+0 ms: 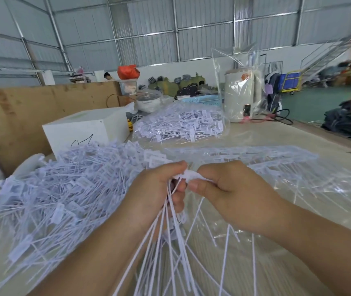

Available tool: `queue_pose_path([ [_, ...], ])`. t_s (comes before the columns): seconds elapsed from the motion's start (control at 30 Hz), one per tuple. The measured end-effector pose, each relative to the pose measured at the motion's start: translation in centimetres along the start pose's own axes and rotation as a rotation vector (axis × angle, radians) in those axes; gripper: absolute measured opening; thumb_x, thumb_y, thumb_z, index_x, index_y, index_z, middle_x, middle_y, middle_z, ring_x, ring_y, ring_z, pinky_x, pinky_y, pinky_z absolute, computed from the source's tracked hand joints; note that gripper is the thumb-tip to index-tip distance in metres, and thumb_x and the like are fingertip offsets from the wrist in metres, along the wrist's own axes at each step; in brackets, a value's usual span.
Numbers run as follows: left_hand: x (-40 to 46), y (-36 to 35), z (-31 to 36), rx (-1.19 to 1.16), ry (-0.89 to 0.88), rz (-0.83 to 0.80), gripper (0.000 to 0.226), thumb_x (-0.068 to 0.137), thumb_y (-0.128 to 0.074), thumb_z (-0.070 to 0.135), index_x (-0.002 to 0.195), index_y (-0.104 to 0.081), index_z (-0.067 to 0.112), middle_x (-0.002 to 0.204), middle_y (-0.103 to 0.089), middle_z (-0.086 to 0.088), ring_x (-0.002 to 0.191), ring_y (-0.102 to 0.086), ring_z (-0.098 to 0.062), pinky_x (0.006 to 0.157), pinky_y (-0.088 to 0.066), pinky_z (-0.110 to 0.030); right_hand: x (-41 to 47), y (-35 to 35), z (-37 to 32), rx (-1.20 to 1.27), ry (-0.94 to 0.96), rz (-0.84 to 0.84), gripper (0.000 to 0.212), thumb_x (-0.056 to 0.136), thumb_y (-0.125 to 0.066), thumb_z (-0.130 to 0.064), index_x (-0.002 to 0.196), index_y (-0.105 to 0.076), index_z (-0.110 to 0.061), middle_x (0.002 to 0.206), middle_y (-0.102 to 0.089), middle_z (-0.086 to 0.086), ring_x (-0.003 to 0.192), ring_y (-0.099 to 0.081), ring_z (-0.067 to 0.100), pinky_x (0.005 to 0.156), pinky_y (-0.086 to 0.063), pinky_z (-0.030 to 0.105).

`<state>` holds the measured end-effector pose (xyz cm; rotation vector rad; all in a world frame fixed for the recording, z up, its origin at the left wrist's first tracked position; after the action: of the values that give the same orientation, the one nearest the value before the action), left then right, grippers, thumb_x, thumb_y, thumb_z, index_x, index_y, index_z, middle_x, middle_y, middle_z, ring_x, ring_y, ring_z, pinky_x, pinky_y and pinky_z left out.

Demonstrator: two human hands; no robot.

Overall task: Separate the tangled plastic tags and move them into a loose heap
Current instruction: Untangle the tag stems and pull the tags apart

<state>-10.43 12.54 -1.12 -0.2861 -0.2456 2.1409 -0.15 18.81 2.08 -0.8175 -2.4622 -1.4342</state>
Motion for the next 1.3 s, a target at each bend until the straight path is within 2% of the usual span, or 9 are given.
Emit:
queue_pose_path([
  [0.1,0.2,0.6,-0.4,0.000,0.056,0.033,0.034,0.077,-0.067,0.019,0.047,-0.053,0.010,0.045,-0.044,-0.005,0.026,-0.032,-0.011,0.031,-0.026,-0.012,-0.4,0.0,-1.6,-0.358,0.101,0.037,0.040,0.099,-0.034,-0.047,0.065,-0.022,-0.030,0.058,-0.034,-0.009,0.057,-0.042,0.015,0.057,-0.042,0.033],
  [0.2,0.2,1.1,-0.9,0.008,0.087,0.077,0.036,0.087,-0.063,0.018,0.055,-0.050,0.009,0.044,-0.043,-0.003,0.027,-0.032,-0.011,0.031,-0.026,-0.013,-0.4,-0.3,-1.8,-0.449,0.137,0.029,0.032,0.100,-0.026,-0.048,0.073,-0.022,-0.030,0.063,-0.031,-0.010,0.064,-0.044,0.019,0.062,-0.045,0.033],
  [0.4,0.3,6.6,2.2,-0.182,-0.087,0.365,0.033,0.096,-0.056,0.022,0.067,-0.045,0.013,0.050,-0.040,-0.001,0.027,-0.034,-0.010,0.032,-0.028,-0.011,-0.6,1.8,-2.3,-0.109,0.221,0.114,0.042,0.096,-0.041,-0.049,0.062,-0.029,-0.027,0.049,-0.034,-0.006,0.044,-0.036,0.012,0.045,-0.033,0.029],
  [0.53,-0.6,3.0,2.6,0.213,-0.205,0.159,0.046,0.083,-0.067,0.048,0.051,-0.062,0.015,0.047,-0.050,-0.006,0.033,-0.043,-0.017,0.040,-0.036,-0.020,-0.3,0.4,-0.8,0.136,0.141,-0.091,0.017,0.092,-0.044,-0.055,0.093,-0.046,-0.038,0.056,-0.051,-0.002,0.047,-0.044,0.013,0.051,-0.041,0.034],
  [0.67,-1.8,-1.5,1.1,0.518,-0.331,-0.070,0.051,0.081,-0.054,0.065,0.079,-0.070,0.016,0.044,-0.053,-0.002,0.042,-0.045,-0.019,0.049,-0.037,-0.025,-0.4,-0.7,-0.6,0.300,0.132,-0.150,0.022,0.092,-0.049,-0.055,0.105,-0.045,-0.038,0.082,-0.067,0.017,0.078,-0.060,0.046,0.071,-0.047,0.066],
  [0.8,-2.0,-2.0,1.3,0.529,-0.374,-0.171,0.033,0.082,-0.057,0.052,0.081,-0.073,0.023,0.046,-0.054,-0.001,0.037,-0.046,-0.013,0.039,-0.035,-0.020,-0.3,-0.8,-0.3,0.323,0.133,-0.121,0.021,0.089,-0.050,-0.051,0.108,-0.043,-0.047,0.089,-0.070,0.000,0.084,-0.065,0.037,0.078,-0.050,0.058],
  [0.93,-1.7,-1.3,1.6,0.451,-0.367,-0.133,0.029,0.080,-0.069,0.046,0.064,-0.071,0.023,0.042,-0.051,-0.004,0.036,-0.045,-0.013,0.039,-0.037,-0.019,-0.4,-0.8,-0.3,0.300,0.109,-0.187,0.025,0.093,-0.051,-0.057,0.099,-0.060,-0.034,0.075,-0.069,0.001,0.065,-0.059,0.033,0.063,-0.049,0.049],
  [1.07,-1.4,0.0,2.0,0.371,-0.326,-0.033,0.042,0.065,-0.064,0.056,0.054,-0.066,0.015,0.040,-0.047,-0.009,0.033,-0.041,-0.017,0.038,-0.035,-0.021,-0.2,0.1,0.9,0.315,0.010,-0.165,0.022,0.094,-0.056,-0.045,0.081,-0.067,-0.031,0.056,-0.046,-0.003,0.051,-0.044,0.019,0.051,-0.036,0.033],
  [1.3,-0.4,0.4,0.7,-0.143,-0.133,0.030,0.032,0.080,-0.064,0.027,0.053,-0.063,0.009,0.046,-0.046,-0.006,0.027,-0.036,-0.010,0.031,-0.031,-0.015,-0.2,1.6,-0.5,0.063,0.053,0.188,0.037,0.093,-0.047,-0.045,0.067,-0.045,-0.019,0.051,-0.040,-0.006,0.048,-0.039,0.010,0.052,-0.039,0.036],
])
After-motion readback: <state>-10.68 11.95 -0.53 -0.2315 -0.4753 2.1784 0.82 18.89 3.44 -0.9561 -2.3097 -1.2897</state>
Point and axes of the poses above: each hand's wrist, its own x-axis towards the middle knuckle, its own y-axis out of the back of the hand, z = x × y, the point moved 8 cm from there along x, towards the middle knuckle
